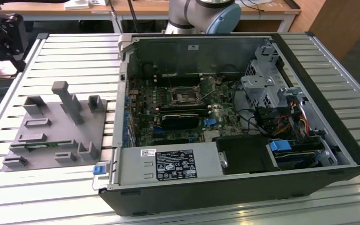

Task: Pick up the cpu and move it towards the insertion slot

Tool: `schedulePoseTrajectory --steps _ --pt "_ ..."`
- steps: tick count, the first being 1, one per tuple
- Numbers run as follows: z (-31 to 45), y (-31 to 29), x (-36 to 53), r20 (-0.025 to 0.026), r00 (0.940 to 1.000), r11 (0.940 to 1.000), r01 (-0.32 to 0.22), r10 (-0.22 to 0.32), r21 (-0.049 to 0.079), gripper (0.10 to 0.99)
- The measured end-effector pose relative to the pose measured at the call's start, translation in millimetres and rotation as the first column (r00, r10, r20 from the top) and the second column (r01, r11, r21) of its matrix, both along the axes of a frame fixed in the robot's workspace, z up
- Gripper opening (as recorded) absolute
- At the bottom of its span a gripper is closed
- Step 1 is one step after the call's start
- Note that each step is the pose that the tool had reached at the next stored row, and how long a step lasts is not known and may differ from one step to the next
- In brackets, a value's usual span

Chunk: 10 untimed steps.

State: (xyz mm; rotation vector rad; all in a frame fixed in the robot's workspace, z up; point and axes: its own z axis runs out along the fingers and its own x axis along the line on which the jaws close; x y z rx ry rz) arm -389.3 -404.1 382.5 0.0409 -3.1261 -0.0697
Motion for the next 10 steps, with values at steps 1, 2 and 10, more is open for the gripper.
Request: schedulePoseTrajectory --steps 1,2,10 --pt "0.0 0.0 1.3 0.0000 1.0000 1.0000 0.000 0.000 0.000 0.533" --pt "0.0 0.0 2.5 0.0000 1.0000 1.0000 0.000 0.000 0.000 0.533" --pt "0.0 0.7 13.5 0.0000 1.0000 1.0000 0.000 0.000 0.000 0.533"
